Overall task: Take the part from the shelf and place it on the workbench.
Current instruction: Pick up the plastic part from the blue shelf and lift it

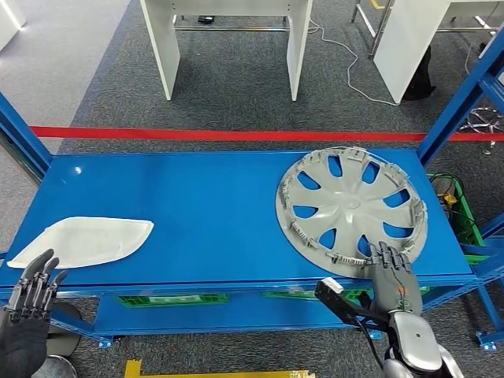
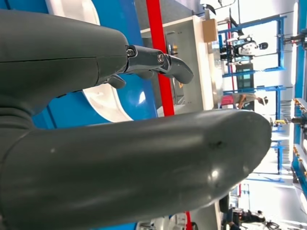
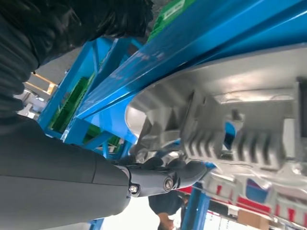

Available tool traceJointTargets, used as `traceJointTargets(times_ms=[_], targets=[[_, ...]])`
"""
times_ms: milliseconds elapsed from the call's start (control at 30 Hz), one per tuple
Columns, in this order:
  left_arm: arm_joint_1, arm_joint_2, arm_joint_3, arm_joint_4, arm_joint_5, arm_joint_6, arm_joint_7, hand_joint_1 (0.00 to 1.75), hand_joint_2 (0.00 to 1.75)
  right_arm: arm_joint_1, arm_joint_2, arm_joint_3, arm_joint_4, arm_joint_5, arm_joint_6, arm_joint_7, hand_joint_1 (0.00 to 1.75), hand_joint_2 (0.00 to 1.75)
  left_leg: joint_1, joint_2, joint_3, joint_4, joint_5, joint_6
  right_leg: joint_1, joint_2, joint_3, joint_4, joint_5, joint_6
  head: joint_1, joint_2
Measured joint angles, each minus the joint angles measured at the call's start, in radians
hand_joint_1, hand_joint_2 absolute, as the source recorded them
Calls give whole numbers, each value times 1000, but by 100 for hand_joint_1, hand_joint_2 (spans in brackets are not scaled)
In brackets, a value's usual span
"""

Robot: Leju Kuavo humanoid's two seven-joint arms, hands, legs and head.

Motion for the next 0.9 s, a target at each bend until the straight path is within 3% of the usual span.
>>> traceJointTargets(times_ms=[367,500,567,900], targets=[[-9,49,-41,6,21,31,-4,0,0,-139,0,35,163,23,45,-42,0,175,1,4,6,-1,0,0,1,4,5,0,0,0,0,0],[-16,67,-48,13,27,36,-10,0,0,-192,-1,91,219,32,101,-84,167,175,3,13,12,-2,-2,-3,2,14,6,0,1,0,0,0],[-21,77,-52,18,32,40,-15,0,0,-220,-5,122,249,23,122,-108,175,175,4,18,14,-2,-3,-5,4,19,7,0,1,-1,0,0],[-41,132,-94,44,43,73,-23,0,0,-335,-38,263,344,-42,156,-168,175,175,13,39,40,-3,-15,-15,13,40,28,-2,-4,-12,1,0]])
